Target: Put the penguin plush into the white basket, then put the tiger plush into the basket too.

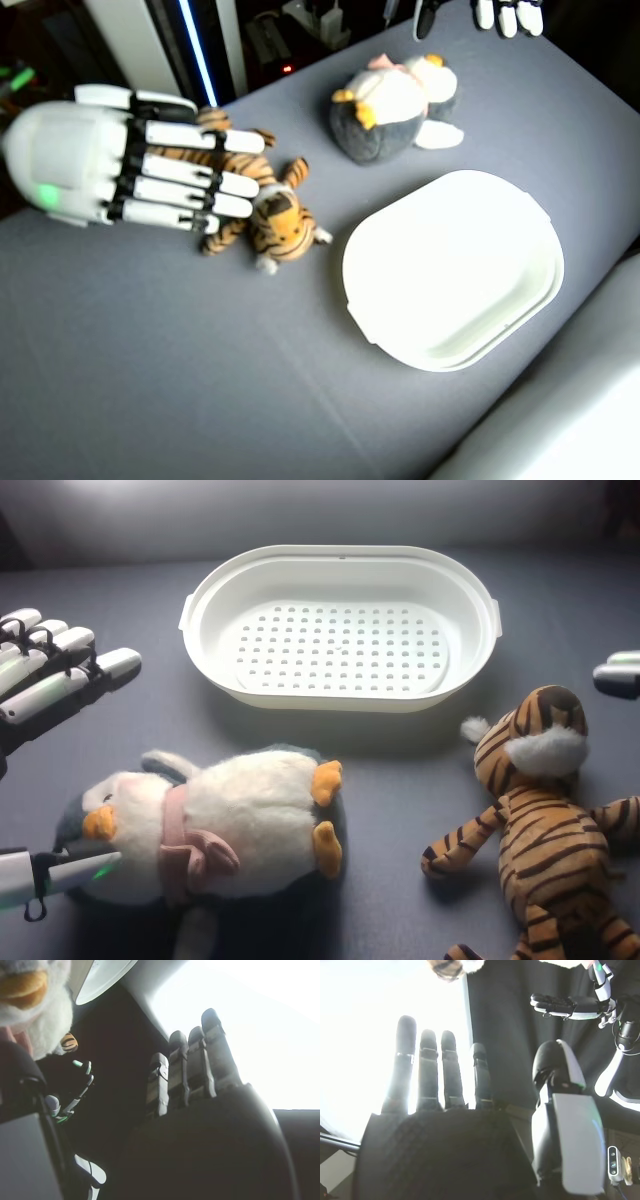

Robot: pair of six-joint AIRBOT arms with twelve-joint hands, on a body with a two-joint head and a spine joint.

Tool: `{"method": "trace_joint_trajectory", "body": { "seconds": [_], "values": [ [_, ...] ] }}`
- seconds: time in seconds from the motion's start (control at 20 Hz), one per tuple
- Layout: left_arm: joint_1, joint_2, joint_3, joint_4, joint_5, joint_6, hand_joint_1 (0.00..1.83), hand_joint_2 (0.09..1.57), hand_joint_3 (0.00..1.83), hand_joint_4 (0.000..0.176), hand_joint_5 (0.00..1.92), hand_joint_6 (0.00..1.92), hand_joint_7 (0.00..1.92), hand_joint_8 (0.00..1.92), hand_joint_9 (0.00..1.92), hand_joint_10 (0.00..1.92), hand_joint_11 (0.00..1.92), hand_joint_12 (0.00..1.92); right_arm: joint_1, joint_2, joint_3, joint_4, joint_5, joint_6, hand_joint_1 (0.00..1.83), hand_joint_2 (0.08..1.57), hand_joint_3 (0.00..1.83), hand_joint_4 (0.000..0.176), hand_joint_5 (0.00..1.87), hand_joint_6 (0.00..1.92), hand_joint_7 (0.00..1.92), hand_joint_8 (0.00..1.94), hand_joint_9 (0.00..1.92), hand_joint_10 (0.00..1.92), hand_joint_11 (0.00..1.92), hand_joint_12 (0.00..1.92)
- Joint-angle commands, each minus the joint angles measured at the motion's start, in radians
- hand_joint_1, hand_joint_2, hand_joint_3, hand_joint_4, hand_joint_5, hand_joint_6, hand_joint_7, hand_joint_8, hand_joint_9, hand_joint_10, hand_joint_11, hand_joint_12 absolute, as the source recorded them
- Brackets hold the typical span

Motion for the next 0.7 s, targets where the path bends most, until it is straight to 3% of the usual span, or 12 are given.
{"method": "trace_joint_trajectory", "body": {
  "seconds": [0.0, 0.15, 0.2, 0.4, 0.45, 0.6, 0.65],
  "values": [
    [-0.005, 0.007, 0.008, -0.002, -0.116, -0.002, 0.67, 0.92, 0.02, 0.176, 0.17, 0.01, 0.15, 0.01, 0.13, 0.01, 0.01, 0.05, 0.006, 0.000, 0.002, 0.024, 0.128, 0.008, 0.82, 1.18, 0.00, 0.065, 0.39, 0.00, 0.35, 0.00, 0.39, 0.00, 0.41, 0.15],
    [-0.004, 0.007, 0.009, 0.006, -0.092, -0.008, 0.68, 0.91, 0.00, 0.175, 0.16, 0.00, 0.15, 0.00, 0.14, 0.01, 0.02, 0.05, 0.006, -0.004, 0.004, 0.024, 0.126, 0.008, 0.83, 1.18, 0.00, 0.064, 0.38, 0.00, 0.34, 0.00, 0.37, 0.00, 0.40, 0.11],
    [-0.004, 0.012, 0.009, 0.024, -0.060, -0.014, 0.72, 0.88, 0.00, 0.175, 0.15, 0.00, 0.15, 0.00, 0.15, 0.01, 0.02, 0.05, 0.006, -0.006, 0.006, 0.024, 0.124, 0.009, 0.82, 1.18, 0.00, 0.054, 0.38, 0.00, 0.34, 0.00, 0.37, 0.00, 0.41, 0.11],
    [-0.003, 0.046, 0.012, 0.070, 0.106, -0.015, 0.58, 0.81, 0.00, 0.170, 0.12, 0.00, 0.13, 0.00, 0.14, 0.00, 0.06, 0.10, 0.006, -0.008, 0.010, 0.023, 0.119, 0.011, 0.82, 1.18, 0.00, 0.058, 0.39, 0.00, 0.36, 0.01, 0.40, 0.01, 0.43, 0.11],
    [-0.004, 0.047, 0.016, 0.079, 0.142, -0.014, 0.58, 0.79, 0.00, 0.175, 0.10, 0.00, 0.13, 0.00, 0.15, 0.01, 0.10, 0.12, 0.006, -0.008, 0.010, 0.023, 0.117, 0.011, 0.83, 1.18, 0.00, 0.067, 0.39, 0.00, 0.36, 0.00, 0.40, 0.01, 0.44, 0.11],
    [-0.039, 0.027, 0.032, 0.090, 0.270, 0.039, 0.66, 0.72, 0.00, 0.176, 0.10, 0.00, 0.09, 0.00, 0.12, 0.00, 0.12, 0.15, 0.009, -0.014, 0.014, 0.023, 0.110, 0.011, 0.87, 1.17, 0.00, 0.068, 0.39, 0.00, 0.35, 0.00, 0.40, 0.00, 0.44, 0.10],
    [-0.056, 0.010, 0.041, 0.081, 0.302, 0.059, 0.66, 0.72, 0.00, 0.176, 0.11, 0.01, 0.09, 0.00, 0.13, 0.00, 0.14, 0.16, 0.010, -0.015, 0.014, 0.023, 0.110, 0.011, 0.86, 1.17, 0.00, 0.058, 0.39, 0.00, 0.36, 0.00, 0.41, 0.01, 0.46, 0.10]
  ]
}}
